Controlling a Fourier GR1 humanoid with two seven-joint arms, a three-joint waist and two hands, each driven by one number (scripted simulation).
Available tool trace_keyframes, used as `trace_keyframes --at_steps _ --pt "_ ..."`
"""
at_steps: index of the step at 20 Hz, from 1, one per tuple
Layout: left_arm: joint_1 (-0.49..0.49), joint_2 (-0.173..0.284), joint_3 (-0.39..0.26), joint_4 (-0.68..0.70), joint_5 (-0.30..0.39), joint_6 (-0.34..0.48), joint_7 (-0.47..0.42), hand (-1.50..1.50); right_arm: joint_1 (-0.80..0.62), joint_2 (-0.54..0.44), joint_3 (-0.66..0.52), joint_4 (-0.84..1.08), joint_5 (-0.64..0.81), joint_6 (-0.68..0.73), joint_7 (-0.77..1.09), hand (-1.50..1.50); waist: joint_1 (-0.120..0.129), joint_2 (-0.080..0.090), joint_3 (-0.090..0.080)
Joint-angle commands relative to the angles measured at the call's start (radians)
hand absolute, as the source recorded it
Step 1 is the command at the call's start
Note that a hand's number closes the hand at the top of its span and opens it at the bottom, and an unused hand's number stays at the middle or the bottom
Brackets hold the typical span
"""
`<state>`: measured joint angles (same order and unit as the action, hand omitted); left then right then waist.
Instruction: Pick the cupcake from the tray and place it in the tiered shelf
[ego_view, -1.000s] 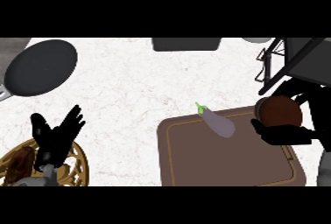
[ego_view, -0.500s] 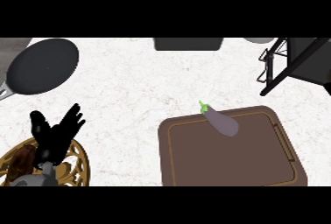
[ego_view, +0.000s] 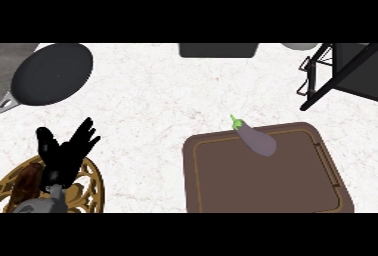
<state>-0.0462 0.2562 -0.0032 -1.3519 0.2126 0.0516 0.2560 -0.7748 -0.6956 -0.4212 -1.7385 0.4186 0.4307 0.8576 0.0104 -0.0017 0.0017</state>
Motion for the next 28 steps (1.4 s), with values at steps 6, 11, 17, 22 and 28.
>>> trace_keyframes --at_steps 6,11,17,22,28 --pt "0.011 -0.032 -0.014 -0.005 -0.038 0.019 0.013 0.0 -0.188 -0.149 0.021 0.387 0.024 -0.021 -0.167 1.5 0.004 0.003 -0.002" --pt "-0.041 -0.013 0.024 0.021 -0.003 -0.014 0.05 0.0 -0.181 -0.183 0.024 0.565 0.023 -0.012 -0.327 1.5 0.003 0.005 -0.002" --pt "-0.045 -0.022 0.036 0.023 -0.01 -0.01 0.043 0.0 -0.272 -0.197 0.112 0.772 0.125 -0.086 -0.458 1.5 0.011 0.008 -0.002" --pt "-0.05 -0.066 -0.012 0.044 -0.059 0.008 0.027 0.0 -0.298 -0.24 0.096 0.956 0.164 -0.152 -0.612 1.5 0.011 0.01 -0.002" --pt "-0.01 -0.015 0.034 0.012 -0.021 -0.055 0.03 0.0 -0.276 -0.212 0.107 1.094 0.221 -0.291 -0.744 1.5 0.013 0.009 -0.001"
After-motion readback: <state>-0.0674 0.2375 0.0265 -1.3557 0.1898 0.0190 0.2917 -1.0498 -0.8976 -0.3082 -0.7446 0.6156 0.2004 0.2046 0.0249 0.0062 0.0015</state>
